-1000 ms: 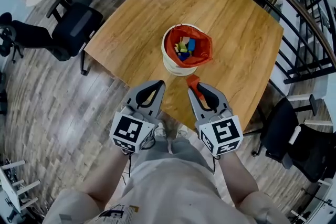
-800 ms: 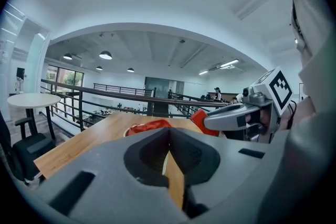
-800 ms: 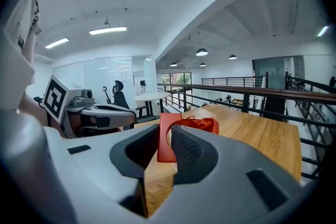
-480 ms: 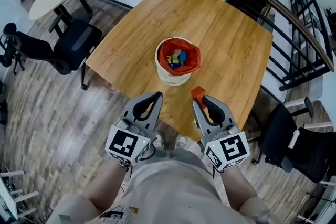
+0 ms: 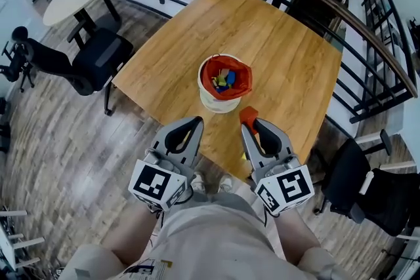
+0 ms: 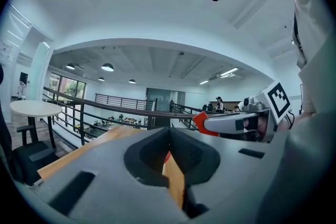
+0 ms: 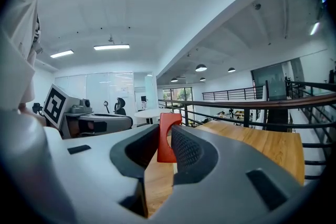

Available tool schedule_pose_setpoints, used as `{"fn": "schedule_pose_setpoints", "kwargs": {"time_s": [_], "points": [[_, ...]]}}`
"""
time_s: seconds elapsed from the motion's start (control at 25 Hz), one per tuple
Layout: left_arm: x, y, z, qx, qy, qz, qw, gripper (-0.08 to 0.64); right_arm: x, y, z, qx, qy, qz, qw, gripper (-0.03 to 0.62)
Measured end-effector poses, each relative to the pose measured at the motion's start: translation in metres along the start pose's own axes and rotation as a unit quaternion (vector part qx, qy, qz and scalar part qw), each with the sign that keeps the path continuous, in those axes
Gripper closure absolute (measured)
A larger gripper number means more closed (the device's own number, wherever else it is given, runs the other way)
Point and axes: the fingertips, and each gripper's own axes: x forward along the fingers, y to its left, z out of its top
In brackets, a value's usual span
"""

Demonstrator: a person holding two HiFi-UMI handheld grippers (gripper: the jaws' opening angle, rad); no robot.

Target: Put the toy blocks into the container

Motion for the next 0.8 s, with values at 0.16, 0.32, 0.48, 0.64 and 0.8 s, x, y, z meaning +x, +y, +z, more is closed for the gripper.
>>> {"fn": "schedule_pose_setpoints", "kwargs": {"time_s": [0.16,0.32,0.48,0.64,0.8], "points": [[0.003,0.006,0.001,-0.005,-0.002,0.004,1.0,0.548,0.01,0.002,0.012,-0.008,-0.007,-0.001,1.0,0.512],[0.009,0.011,0.002,-0.002,0.003,0.002,1.0,0.548,0.025,0.0,0.016,-0.02,-0.003,-0.004,1.0,0.512],[0.02,0.018,0.004,-0.002,0.0,0.005,1.0,0.548,0.041,-0.011,0.013,-0.022,0.008,-0.008,1.0,0.512],[0.033,0.029,0.001,0.001,0.007,0.005,1.0,0.548,0.059,-0.021,0.012,-0.027,0.017,-0.009,0.999,0.512],[0.05,0.041,-0.008,0.002,0.02,0.003,0.9998,0.548,0.079,-0.032,0.007,-0.032,0.034,-0.011,0.999,0.512]]}}
